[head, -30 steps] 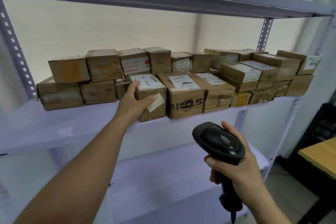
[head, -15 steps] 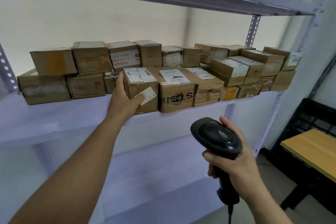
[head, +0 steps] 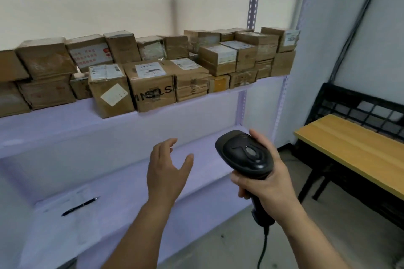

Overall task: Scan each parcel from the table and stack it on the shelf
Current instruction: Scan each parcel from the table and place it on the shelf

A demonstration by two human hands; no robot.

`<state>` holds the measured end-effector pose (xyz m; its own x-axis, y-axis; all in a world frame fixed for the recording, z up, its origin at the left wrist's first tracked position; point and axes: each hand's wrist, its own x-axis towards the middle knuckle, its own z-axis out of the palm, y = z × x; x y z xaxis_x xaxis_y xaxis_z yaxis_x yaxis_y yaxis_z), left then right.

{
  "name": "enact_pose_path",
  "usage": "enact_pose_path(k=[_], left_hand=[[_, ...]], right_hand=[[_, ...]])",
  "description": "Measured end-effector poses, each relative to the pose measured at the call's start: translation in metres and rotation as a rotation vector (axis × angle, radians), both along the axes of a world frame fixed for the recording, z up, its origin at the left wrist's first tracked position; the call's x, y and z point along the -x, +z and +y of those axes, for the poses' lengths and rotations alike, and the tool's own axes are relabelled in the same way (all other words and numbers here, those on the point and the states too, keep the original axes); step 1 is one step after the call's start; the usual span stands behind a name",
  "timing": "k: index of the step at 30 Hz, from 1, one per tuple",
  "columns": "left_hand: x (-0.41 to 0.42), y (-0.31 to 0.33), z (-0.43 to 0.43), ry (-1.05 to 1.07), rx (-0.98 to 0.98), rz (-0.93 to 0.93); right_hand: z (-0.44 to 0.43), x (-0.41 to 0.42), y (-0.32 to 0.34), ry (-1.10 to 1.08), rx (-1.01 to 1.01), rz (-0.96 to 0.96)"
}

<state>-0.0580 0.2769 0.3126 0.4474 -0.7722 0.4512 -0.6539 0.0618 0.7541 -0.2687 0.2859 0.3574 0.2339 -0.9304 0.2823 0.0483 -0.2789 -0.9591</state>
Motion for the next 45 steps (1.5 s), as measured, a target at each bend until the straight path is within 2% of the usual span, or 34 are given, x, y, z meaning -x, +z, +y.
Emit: enact_pose_path(k=[17,29,45], left_hand=[[0.319,-0.032,0.002,-0.448,-0.039,-0.051],[0.486,-0.044,-0.009,-0.776,-0.041,-0.103],[0.713,-0.037,-0.097,-1.056,-0.112,-0.150]], right_hand=[[0.086,0.285,-0.029,-0.368,0.047,0.074],[0.126,0.418,-0.041,-0.700,0.011,0.084],[0.071,0.609,-0.033,-1.024,-0.047,0.113]])
